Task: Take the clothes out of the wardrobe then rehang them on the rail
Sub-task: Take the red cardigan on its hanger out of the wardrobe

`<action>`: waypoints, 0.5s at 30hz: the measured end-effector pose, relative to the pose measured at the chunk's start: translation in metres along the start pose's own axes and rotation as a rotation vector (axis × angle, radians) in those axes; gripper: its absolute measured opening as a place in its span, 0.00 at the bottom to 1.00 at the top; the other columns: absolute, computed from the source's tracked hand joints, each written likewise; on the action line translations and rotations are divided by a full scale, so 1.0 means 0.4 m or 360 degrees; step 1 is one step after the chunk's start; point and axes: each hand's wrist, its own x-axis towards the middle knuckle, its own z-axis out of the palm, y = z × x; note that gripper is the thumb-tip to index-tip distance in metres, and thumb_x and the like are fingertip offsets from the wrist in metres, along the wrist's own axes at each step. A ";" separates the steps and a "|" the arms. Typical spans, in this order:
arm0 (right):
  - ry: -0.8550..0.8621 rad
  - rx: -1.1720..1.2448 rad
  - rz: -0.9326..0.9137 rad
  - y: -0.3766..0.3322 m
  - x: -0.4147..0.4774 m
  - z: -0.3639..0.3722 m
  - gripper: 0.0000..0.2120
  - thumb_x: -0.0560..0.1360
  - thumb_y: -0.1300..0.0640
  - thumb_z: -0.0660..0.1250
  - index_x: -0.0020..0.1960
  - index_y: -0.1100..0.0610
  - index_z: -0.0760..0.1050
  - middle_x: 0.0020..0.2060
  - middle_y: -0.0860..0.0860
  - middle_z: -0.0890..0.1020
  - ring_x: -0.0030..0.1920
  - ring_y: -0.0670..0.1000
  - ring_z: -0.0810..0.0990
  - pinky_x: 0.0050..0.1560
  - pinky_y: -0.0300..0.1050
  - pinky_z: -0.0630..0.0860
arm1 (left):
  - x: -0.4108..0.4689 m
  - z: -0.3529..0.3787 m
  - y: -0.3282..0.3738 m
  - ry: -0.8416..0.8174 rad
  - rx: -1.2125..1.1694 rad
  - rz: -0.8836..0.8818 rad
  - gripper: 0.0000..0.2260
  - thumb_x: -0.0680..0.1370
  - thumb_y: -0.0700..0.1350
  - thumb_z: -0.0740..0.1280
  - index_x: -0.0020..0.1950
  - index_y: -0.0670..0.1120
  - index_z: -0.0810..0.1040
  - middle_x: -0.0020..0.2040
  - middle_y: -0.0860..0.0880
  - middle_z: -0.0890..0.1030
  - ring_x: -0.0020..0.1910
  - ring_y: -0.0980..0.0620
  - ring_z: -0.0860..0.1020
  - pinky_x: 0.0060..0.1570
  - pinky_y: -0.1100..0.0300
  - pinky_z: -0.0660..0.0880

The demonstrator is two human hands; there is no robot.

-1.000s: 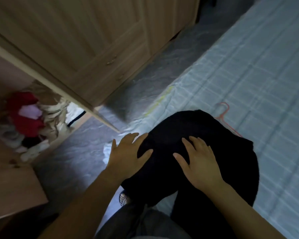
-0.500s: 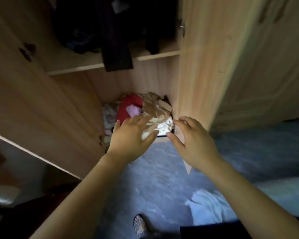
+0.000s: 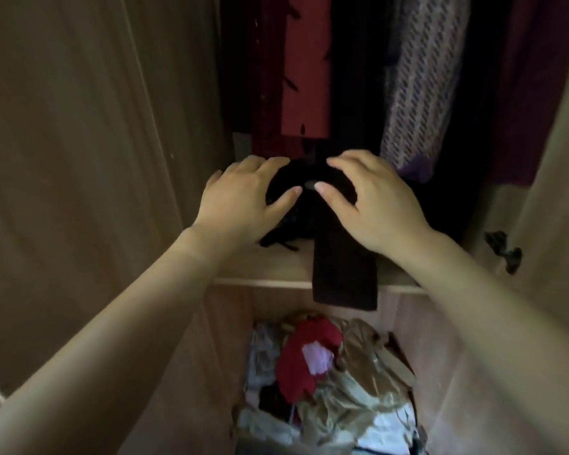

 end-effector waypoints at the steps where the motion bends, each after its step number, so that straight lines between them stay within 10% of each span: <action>1: 0.0049 0.0004 -0.0042 0.015 0.071 0.007 0.24 0.79 0.44 0.58 0.68 0.58 0.70 0.65 0.54 0.72 0.66 0.55 0.69 0.61 0.46 0.67 | 0.058 -0.002 -0.026 0.0035 0.0013 0.0008 0.29 0.74 0.65 0.52 0.71 0.54 0.66 0.65 0.48 0.74 0.62 0.45 0.72 0.59 0.44 0.71; 15: 0.0733 -0.0302 -0.0466 0.237 1.143 -0.003 0.25 0.77 0.42 0.61 0.68 0.56 0.69 0.66 0.55 0.68 0.66 0.55 0.66 0.64 0.46 0.65 | 0.927 -0.014 -0.311 0.0409 0.0151 0.0024 0.29 0.74 0.68 0.51 0.71 0.56 0.65 0.65 0.45 0.72 0.60 0.46 0.73 0.58 0.46 0.73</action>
